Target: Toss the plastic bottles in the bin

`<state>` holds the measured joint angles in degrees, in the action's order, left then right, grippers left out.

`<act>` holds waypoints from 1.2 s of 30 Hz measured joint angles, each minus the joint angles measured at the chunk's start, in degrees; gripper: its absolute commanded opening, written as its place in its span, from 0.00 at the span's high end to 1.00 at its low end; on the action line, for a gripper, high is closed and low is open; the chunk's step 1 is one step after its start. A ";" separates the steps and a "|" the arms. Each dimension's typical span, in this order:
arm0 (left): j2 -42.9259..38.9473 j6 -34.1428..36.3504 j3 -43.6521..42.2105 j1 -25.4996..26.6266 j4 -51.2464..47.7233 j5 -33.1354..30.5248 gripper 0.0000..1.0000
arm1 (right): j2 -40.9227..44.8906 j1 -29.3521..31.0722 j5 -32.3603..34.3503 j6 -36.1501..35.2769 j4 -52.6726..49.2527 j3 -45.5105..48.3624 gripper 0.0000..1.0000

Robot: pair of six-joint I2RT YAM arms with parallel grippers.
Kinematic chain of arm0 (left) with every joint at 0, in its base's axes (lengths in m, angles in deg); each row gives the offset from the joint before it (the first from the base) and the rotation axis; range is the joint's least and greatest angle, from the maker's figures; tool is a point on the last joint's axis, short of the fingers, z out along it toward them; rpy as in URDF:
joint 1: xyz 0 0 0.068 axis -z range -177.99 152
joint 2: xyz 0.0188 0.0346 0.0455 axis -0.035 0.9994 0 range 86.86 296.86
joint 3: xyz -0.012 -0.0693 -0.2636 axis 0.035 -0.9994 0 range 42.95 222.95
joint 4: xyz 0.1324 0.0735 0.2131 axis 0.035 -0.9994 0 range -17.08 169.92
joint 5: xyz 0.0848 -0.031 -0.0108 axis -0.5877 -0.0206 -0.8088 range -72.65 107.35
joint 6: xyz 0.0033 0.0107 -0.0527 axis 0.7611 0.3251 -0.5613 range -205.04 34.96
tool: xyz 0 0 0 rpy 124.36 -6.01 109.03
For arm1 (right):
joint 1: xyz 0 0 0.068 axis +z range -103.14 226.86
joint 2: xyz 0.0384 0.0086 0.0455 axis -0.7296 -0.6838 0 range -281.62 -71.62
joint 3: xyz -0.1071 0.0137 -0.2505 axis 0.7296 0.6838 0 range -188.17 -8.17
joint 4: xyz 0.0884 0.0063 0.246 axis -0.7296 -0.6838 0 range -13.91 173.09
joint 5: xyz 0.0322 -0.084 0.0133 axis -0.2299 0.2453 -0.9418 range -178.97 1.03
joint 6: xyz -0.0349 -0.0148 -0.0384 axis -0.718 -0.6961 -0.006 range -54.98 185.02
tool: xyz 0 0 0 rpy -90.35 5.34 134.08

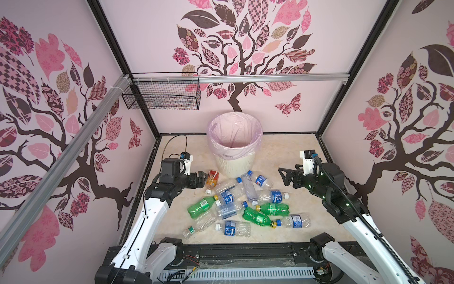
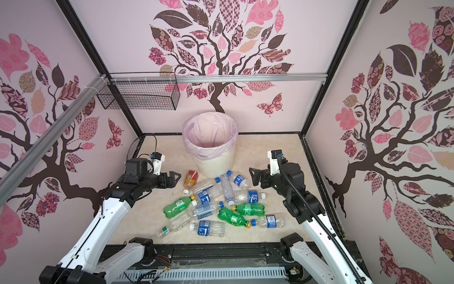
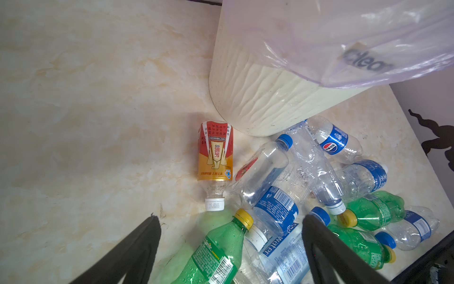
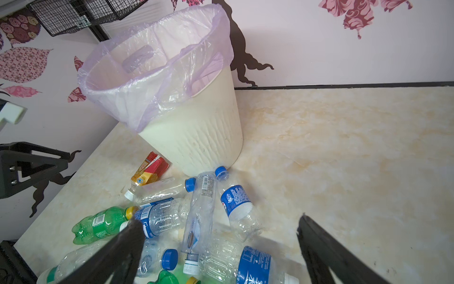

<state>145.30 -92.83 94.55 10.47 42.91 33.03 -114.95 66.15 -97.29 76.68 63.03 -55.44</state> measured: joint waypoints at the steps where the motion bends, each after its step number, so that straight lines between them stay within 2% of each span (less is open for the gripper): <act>1: 0.76 -0.20 0.00 0.66 0.02 -1.14 0.06 | 0.02 0.00 -0.04 0.15 0.13 0.63 0.01; 7: 8.48 -2.01 1.90 7.45 -0.11 -8.83 0.08 | -0.02 0.00 -1.40 2.40 0.57 3.23 0.01; 12: 13.79 -4.15 2.14 7.91 2.62 -11.56 0.08 | 0.85 0.00 -4.02 4.24 2.36 3.23 0.00; 21: 21.11 -4.00 0.68 7.93 12.44 -9.84 0.10 | 1.46 0.00 -6.05 5.22 2.71 3.23 0.00; 28: 29.70 -3.10 0.68 7.91 16.90 -9.25 0.12 | 2.67 0.00 -6.93 5.99 2.38 3.23 0.00; 36: 34.75 -2.45 0.70 7.34 18.67 -9.09 0.14 | 4.55 0.00 -7.19 6.38 1.88 3.78 0.00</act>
<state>180.05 -95.28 95.25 17.82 61.58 23.94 -110.40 66.15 -104.48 83.06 64.91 -51.66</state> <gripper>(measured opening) 0.865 0.996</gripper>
